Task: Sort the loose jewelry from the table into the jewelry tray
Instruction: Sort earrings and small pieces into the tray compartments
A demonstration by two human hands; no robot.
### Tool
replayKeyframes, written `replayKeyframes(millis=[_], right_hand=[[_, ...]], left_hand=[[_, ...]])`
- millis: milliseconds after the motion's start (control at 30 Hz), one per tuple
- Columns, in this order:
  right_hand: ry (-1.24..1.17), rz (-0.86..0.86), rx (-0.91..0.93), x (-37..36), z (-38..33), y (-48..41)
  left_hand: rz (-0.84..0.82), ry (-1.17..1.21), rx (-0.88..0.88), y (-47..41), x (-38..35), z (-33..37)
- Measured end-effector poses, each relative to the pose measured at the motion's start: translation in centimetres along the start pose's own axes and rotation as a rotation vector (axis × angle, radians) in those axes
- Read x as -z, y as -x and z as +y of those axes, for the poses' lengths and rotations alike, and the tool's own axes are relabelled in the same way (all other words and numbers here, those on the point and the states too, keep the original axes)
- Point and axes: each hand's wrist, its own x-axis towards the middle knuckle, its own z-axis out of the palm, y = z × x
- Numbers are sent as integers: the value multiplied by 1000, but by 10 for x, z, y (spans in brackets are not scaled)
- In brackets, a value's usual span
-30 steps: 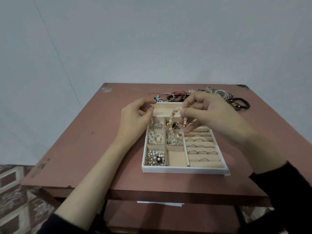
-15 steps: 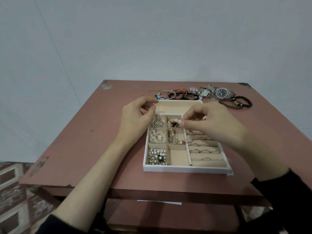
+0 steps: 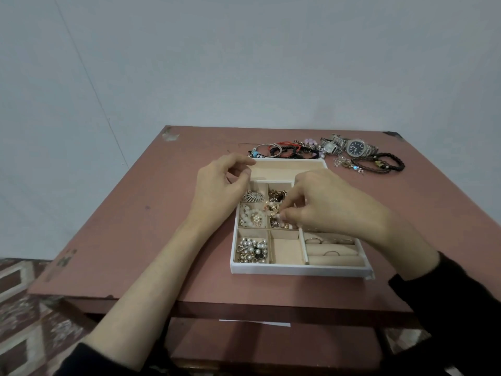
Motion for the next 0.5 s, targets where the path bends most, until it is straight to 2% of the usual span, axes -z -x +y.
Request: replayKeyframes(millis=[233,500], right_hand=[[-151,-213,-7,26,7,13],[-225,-48,-6,12,1,2]], left_hand=[[-10,19,5,1,1,1],[-5,18,1,0,1,1]])
